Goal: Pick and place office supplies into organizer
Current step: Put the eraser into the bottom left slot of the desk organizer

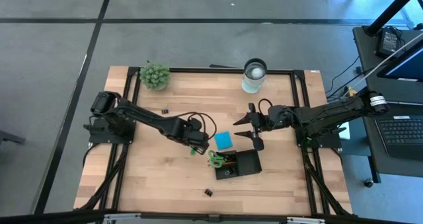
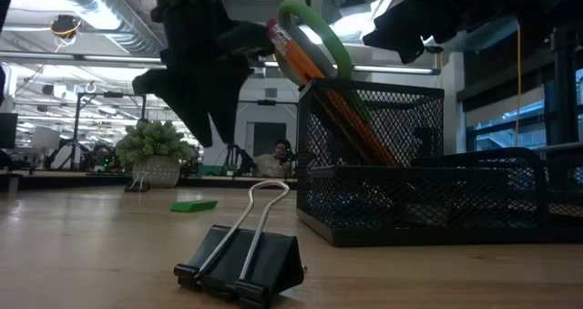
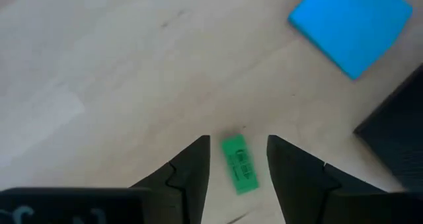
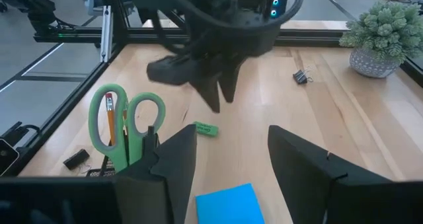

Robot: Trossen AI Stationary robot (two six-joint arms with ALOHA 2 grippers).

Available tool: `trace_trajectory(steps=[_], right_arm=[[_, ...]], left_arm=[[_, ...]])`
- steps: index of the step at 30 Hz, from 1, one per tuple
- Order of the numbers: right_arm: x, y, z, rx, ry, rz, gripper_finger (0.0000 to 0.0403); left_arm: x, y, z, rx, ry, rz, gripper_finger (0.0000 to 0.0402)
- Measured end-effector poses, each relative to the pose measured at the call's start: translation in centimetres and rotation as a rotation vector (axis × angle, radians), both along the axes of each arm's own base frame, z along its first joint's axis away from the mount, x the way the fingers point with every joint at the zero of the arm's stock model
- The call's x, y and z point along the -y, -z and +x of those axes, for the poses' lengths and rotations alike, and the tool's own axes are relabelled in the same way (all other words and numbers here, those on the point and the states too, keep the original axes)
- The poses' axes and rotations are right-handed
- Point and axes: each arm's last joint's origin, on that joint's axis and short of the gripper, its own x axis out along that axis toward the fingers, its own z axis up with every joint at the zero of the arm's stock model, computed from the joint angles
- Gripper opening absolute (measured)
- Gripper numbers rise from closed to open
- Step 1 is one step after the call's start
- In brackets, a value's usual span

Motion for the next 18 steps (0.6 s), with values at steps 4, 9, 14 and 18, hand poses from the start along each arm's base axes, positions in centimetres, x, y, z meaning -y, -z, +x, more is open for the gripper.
trace_trajectory(steps=[4, 9, 14, 18], right_arm=[[0.0, 0.0, 0.0, -0.005, 0.005, 0.015, 0.0189], [0.0, 0.1, 0.0, -0.01, 0.007, 0.02, 0.0189], [0.0, 0.1, 0.0, -0.011, 0.007, 0.021, 0.0189], [0.0, 0.1, 0.0, -0.011, 0.007, 0.021, 0.0189]], left_arm=[[0.7, 1.0, 0.7, -0.026, 0.004, -0.006, 0.0145], [1.2, 2.9, 1.0, -0.084, -0.028, -0.027, 0.0144], [1.5, 3.8, 1.2, -0.101, -0.048, -0.039, 0.0145], [1.6, 4.3, 1.2, -0.112, -0.068, -0.04, 0.0144]])
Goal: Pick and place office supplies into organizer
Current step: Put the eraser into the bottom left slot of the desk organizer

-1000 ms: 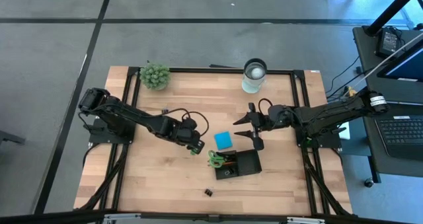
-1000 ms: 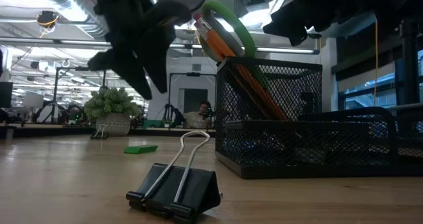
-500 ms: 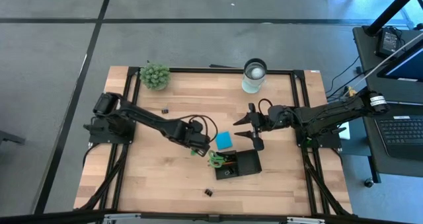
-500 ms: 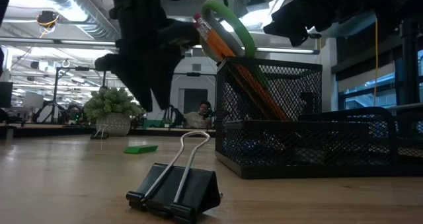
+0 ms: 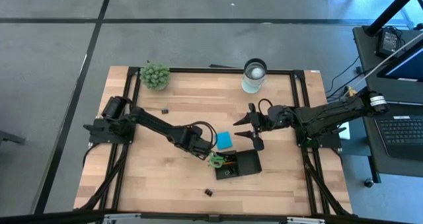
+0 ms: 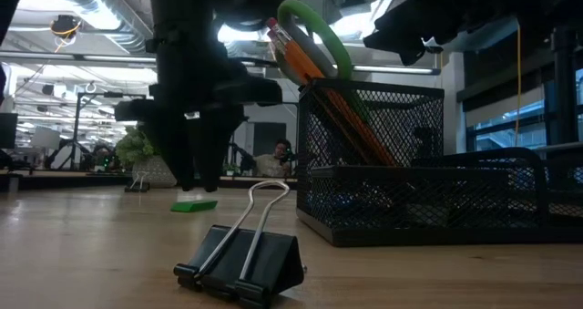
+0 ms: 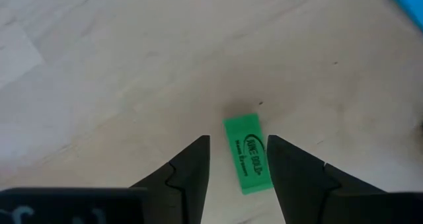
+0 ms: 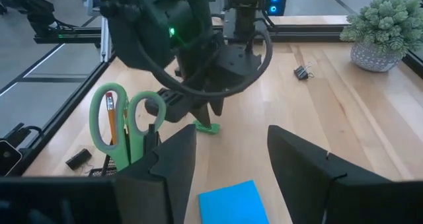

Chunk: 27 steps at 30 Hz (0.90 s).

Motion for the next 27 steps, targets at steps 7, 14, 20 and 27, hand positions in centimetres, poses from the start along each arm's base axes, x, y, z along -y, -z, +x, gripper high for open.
trace_trajectory(steps=[7, 14, 20, 27], right_arm=[[0.0, 0.0, 0.0, 0.0, 0.0, 0.001, 0.0189], [0.0, 0.0, 0.0, 0.0, 0.001, 0.002, 0.0189], [0.0, 0.0, 0.0, 0.0, 0.001, 0.003, 0.0189], [0.0, 0.0, 0.0, 0.0, 0.001, 0.003, 0.0189]], left_arm=[[0.6, 0.9, 0.6, 0.027, 0.014, -0.021, 0.0146], [0.7, 1.7, 0.5, -0.02, 0.013, -0.024, 0.0145], [0.6, 1.7, 0.3, -0.04, 0.014, -0.026, 0.0144], [0.5, 1.8, 0.0, -0.08, 0.04, -0.013, 0.0145]])
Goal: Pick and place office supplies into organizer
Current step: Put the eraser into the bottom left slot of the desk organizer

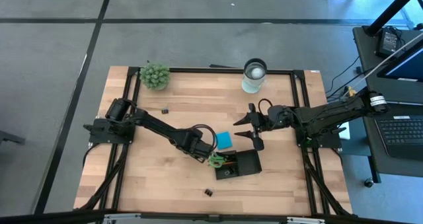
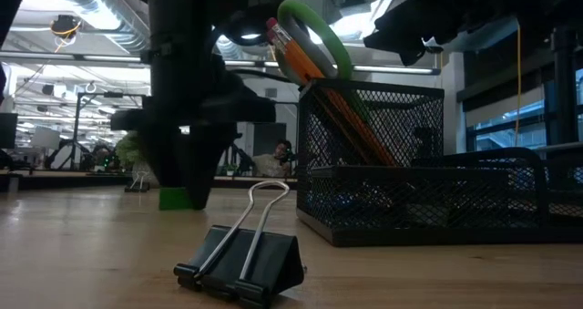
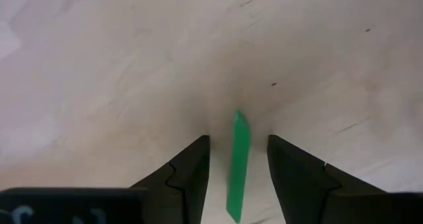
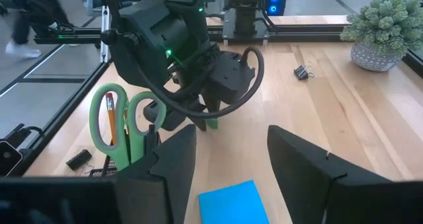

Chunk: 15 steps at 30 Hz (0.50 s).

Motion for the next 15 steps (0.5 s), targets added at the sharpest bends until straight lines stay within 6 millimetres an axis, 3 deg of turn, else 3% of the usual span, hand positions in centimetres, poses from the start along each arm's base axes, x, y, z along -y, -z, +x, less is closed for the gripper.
trace_trajectory(steps=[7, 15], right_arm=[[0.0, 0.0, 0.0, 0.0, 0.0, 0.0, 0.0189], [0.0, 0.0, 0.0, 0.0, 0.0, 0.0, 0.0189]], left_arm=[[0.08, 0.05, 0.29, 0.014, 0.123, 0.004, 0.0144], [0.09, 0.08, 0.33, 0.017, 0.127, 0.003, 0.0143]])
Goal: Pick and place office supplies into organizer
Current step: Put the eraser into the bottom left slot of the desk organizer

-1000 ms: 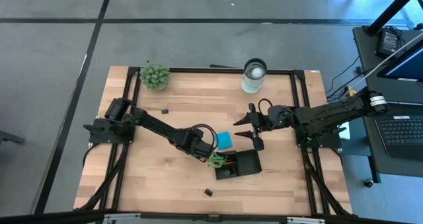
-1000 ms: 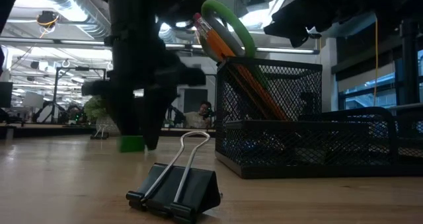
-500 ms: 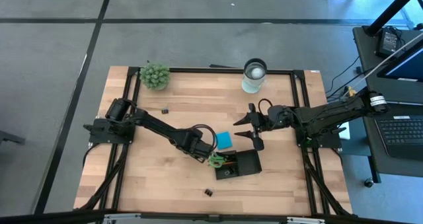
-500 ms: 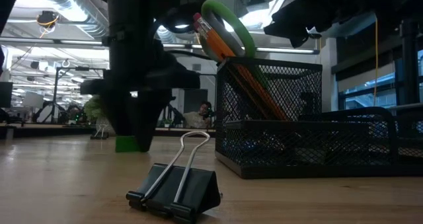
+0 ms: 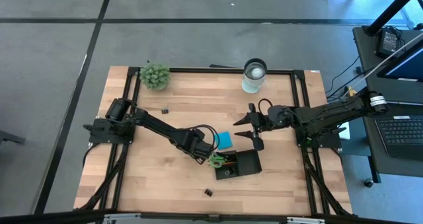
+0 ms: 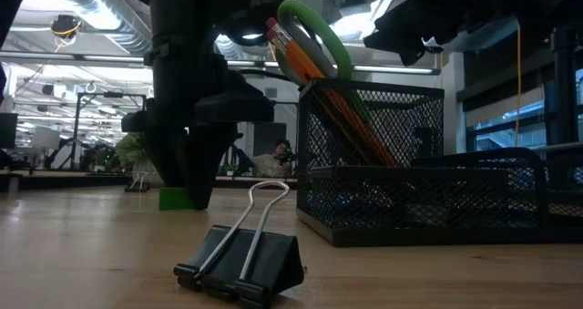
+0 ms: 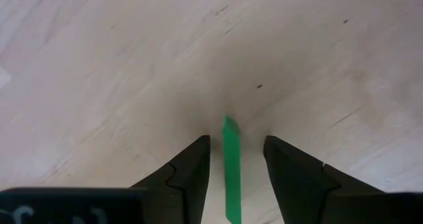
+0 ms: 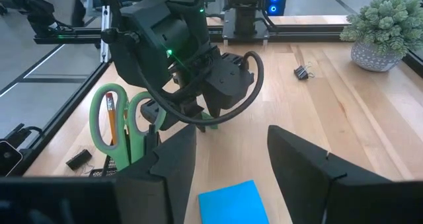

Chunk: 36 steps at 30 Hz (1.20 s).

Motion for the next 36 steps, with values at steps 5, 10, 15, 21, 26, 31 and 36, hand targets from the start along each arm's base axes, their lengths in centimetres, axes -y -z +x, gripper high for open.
trace_trajectory(steps=[5, 10, 15, 21, 26, 31, 36], right_arm=[[-0.01, 0.0, 0.0, 0.0, -0.001, -0.001, 0.0189], [-0.01, 0.0, 0.0, 0.0, -0.001, -0.001, 0.0189], [0.0, 0.0, 0.0, 0.0, -0.001, -0.002, 0.0189], [-0.01, -0.01, 0.0, 0.001, -0.001, -0.002, 0.0189], [-0.01, -0.01, 0.0, 0.0, -0.001, -0.002, 0.0189], [-0.01, -0.01, 0.0, 0.0, -0.002, -0.004, 0.0189], [-0.01, -0.01, 0.0, 0.0, -0.002, -0.004, 0.0189]], left_arm=[[0.0, 0.01, 0.02, 0.003, 0.0, 0.003, 0.0145], [-0.02, 0.01, 0.06, 0.008, -0.001, 0.011, 0.0144], [-0.03, 0.01, 0.02, 0.002, 0.015, 0.014, 0.0138], [0.0, 0.0, -0.05, -0.009, 0.02, 0.009, 0.0105], [0.02, -0.01, -0.04, -0.009, 0.027, 0.008, 0.0066], [0.01, -0.01, -0.08, -0.017, 0.05, 0.012, 0.0036], [0.04, -0.01, -0.12, -0.02, 0.056, 0.013, 0.0015]])
